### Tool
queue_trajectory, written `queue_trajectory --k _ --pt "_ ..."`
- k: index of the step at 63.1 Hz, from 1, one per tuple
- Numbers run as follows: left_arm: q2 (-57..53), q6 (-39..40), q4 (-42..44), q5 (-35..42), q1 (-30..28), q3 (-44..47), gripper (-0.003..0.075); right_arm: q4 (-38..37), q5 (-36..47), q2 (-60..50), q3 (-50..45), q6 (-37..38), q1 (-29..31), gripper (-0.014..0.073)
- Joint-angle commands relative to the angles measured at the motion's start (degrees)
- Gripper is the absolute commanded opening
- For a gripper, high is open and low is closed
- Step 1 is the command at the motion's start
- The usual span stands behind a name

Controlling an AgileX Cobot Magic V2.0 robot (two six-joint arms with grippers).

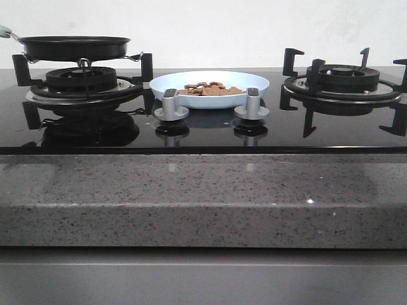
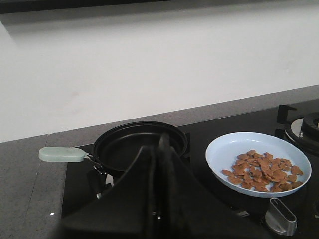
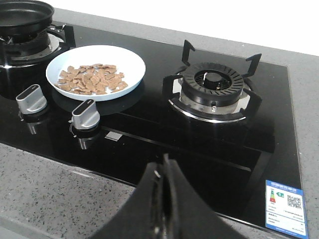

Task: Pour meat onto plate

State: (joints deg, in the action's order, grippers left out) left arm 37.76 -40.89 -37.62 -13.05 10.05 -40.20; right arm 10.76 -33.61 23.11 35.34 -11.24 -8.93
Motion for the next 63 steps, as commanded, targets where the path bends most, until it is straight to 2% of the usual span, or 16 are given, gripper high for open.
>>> queue_trajectory --k 1,5,13,16,29,42,50,63 --pt "-0.1 0.5 1.2 3.9 0.5 -1.1 -0.0020 -0.3 4.8 0.3 1.6 -0.5 0.4 -0.0058" --pt "-1.1 6.6 9.2 3.6 0.5 -0.3 -0.0020 -0.3 4.8 0.3 1.6 -0.5 0.4 -0.0058" --pt "-5.6 34.3 33.3 3.8 0.5 3.6 -0.0020 -0.3 4.8 0.3 1.6 -0.5 0.4 -0.0058" --pt "-8.5 39.1 37.6 3.8 0.5 5.8 -0.0020 -0.3 4.8 0.3 1.6 -0.5 0.4 -0.0058" --pt "-22.1 39.5 38.5 3.5 -1.1 18.1 -0.0020 -0.3 4.8 0.3 1.6 -0.5 0.4 -0.0058" --pt "-34.2 40.1 38.5 1.8 -8.0 27.9 -0.0020 -0.3 4.8 0.3 1.6 -0.5 0.4 -0.0058" --pt "-39.1 40.1 38.1 1.2 -9.9 33.3 -0.0020 -0.3 4.8 0.3 1.6 -0.5 0.4 -0.0058" --pt "-38.9 40.1 38.1 1.5 -9.9 37.2 -0.0020 -0.3 4.2 0.3 1.6 -0.5 0.4 -0.0058"
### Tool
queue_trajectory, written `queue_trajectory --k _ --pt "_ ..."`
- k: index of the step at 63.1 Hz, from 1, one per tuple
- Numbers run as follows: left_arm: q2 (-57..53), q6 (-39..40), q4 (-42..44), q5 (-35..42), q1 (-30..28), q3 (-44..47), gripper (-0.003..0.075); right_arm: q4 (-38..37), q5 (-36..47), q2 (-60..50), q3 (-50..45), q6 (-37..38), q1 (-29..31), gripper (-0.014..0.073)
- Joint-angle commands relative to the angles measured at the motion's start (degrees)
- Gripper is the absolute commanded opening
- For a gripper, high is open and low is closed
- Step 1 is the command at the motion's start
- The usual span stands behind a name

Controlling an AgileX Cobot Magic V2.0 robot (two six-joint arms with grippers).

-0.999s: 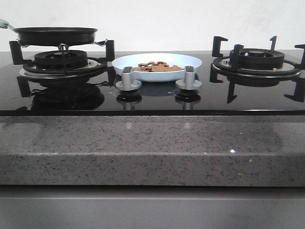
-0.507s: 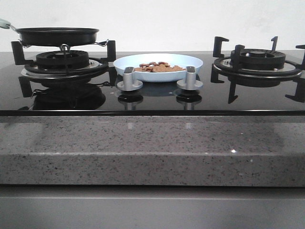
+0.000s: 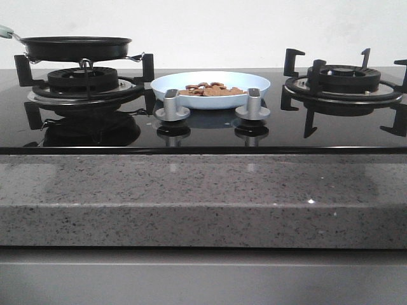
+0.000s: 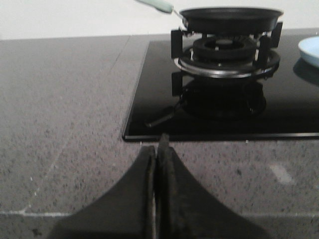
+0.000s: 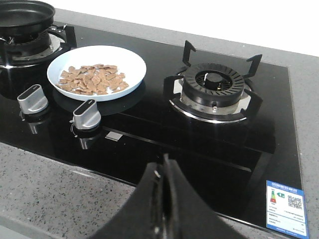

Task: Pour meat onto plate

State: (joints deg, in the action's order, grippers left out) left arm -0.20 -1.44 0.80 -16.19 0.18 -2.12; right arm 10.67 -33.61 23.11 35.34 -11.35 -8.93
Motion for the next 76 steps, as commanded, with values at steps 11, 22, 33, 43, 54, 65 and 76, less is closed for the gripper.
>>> queue_trajectory --k 11,22,33,43,54,65,76 --pt "-1.0 0.6 -0.8 10.7 0.0 2.4 -0.0020 -0.2 4.0 0.3 1.6 -0.4 0.4 -0.0058" --pt "-1.0 0.6 -1.8 11.3 0.0 2.6 -0.0020 -0.2 4.0 0.3 1.6 -0.4 0.4 -0.0058" --pt "-1.0 0.6 -1.8 11.3 0.0 2.6 -0.0020 -0.2 4.0 0.3 1.6 -0.4 0.4 -0.0058" --pt "-1.0 0.6 -1.8 11.3 0.0 2.6 -0.0020 -0.2 4.0 0.3 1.6 -0.4 0.4 -0.0058" --pt "-1.0 0.6 -1.8 11.3 0.0 2.6 -0.0020 -0.2 4.0 0.3 1.6 -0.4 0.4 -0.0058" --pt "-1.0 0.6 -1.8 11.3 0.0 2.6 -0.0020 -0.2 4.0 0.3 1.6 -0.4 0.4 -0.0058" --pt "-1.0 0.6 -1.8 11.3 0.0 2.6 -0.0020 -0.2 4.0 0.3 1.6 -0.4 0.4 -0.0058"
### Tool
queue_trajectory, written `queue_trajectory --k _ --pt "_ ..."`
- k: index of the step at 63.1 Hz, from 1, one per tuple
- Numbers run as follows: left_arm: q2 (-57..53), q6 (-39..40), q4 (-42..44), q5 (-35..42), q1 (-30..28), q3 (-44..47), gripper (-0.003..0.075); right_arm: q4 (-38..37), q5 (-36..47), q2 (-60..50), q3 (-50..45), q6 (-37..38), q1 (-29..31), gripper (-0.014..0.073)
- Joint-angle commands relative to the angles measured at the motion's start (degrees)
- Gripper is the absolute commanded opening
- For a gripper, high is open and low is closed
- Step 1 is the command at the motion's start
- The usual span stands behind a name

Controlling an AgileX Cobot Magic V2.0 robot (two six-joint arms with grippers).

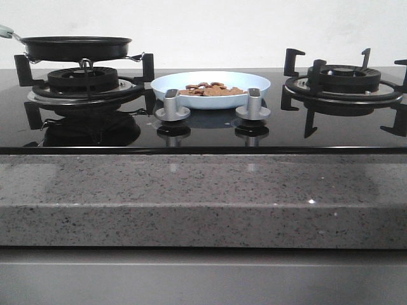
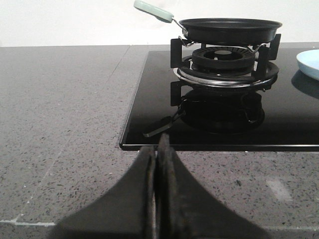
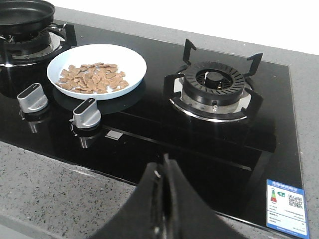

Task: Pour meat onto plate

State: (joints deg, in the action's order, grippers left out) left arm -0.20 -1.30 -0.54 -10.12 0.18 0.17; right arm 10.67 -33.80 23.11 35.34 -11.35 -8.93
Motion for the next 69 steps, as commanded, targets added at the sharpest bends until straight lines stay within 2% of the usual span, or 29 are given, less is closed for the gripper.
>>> queue_trajectory --k 1,7,12,18,26,33,47,56,69 --pt "-1.0 0.5 -0.5 5.2 0.0 0.3 -0.0020 -0.2 4.3 0.3 1.6 -0.4 0.4 -0.0058" --pt "-1.0 0.5 -0.5 5.2 0.0 0.3 -0.0020 -0.2 7.9 0.3 0.3 -0.2 0.4 -0.0058" --pt "-1.0 0.5 -0.5 5.2 0.0 0.3 -0.0020 -0.6 15.4 -0.4 -3.3 -0.1 1.0 -0.0058" --pt "-1.0 0.5 -0.5 5.2 0.0 0.3 -0.0020 -0.6 26.6 -2.7 -10.6 1.5 3.3 -0.0058" --pt "-1.0 0.5 -0.5 5.2 0.0 0.3 -0.0020 -1.0 33.0 -8.0 -20.0 6.4 8.3 -0.0058" --pt "-1.0 0.5 -0.5 5.2 0.0 0.3 -0.0020 -1.1 33.1 -13.2 -27.0 10.7 11.4 -0.0058" --pt "-1.0 0.5 -0.5 5.2 0.0 0.3 -0.0020 -1.4 32.9 -21.1 -35.4 10.9 11.7 -0.0058" --pt "-1.0 0.5 -0.5 5.2 0.0 0.3 -0.0020 -1.6 30.3 -24.8 -36.5 10.9 11.7 -0.0058" --pt "-1.0 0.5 -0.5 5.2 0.0 0.3 -0.0020 -2.9 29.8 -24.7 -36.6 10.9 11.7 -0.0058"
